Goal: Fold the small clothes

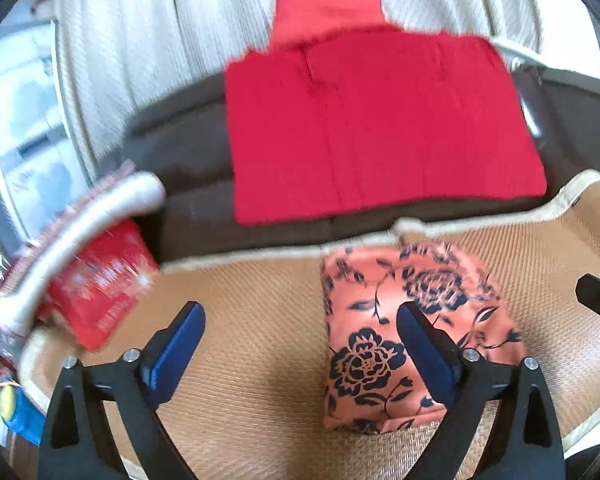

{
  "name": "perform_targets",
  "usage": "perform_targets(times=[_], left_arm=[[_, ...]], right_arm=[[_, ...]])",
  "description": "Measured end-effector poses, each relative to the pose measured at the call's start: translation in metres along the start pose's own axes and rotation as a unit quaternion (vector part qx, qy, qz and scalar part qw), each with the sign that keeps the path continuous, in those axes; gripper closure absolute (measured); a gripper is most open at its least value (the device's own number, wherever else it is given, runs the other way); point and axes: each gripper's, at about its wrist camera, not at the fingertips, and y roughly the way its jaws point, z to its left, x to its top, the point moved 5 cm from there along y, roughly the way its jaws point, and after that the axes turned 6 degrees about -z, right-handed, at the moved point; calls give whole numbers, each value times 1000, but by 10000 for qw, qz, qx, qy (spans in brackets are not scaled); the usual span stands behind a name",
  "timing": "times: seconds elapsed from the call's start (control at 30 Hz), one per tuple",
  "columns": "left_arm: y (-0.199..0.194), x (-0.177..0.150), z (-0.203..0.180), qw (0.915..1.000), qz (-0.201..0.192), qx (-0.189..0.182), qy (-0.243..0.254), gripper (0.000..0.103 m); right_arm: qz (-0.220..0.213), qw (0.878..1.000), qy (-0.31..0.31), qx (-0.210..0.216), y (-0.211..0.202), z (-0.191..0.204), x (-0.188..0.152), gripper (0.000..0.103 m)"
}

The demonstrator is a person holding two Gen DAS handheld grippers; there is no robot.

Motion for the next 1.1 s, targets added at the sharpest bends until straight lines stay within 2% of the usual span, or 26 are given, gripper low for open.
perform_targets(times=[0.07,0.3,0.5,0.77,1.1], left_arm=[[-29,12,9,9997,-235,43,-35,0],[-128,50,40,9956,-871,236,-243,0],[-184,69,56,9915,-1213,310,-362,0],[-226,77,72,9886,-1345,375,-562,0],[-250,79,85,9862,-1451,414,-679,0]], right_arm=[[-165,9999,-9,-25,-28,7,13,30],[-528,9985,-131,-19,-104,36,39,29],[-787,9966,-226,120,-159,64,54,28],[-956,9949,-301,140,-197,85,58,27],[-1084,9935,-318,104,-227,97,62,27]])
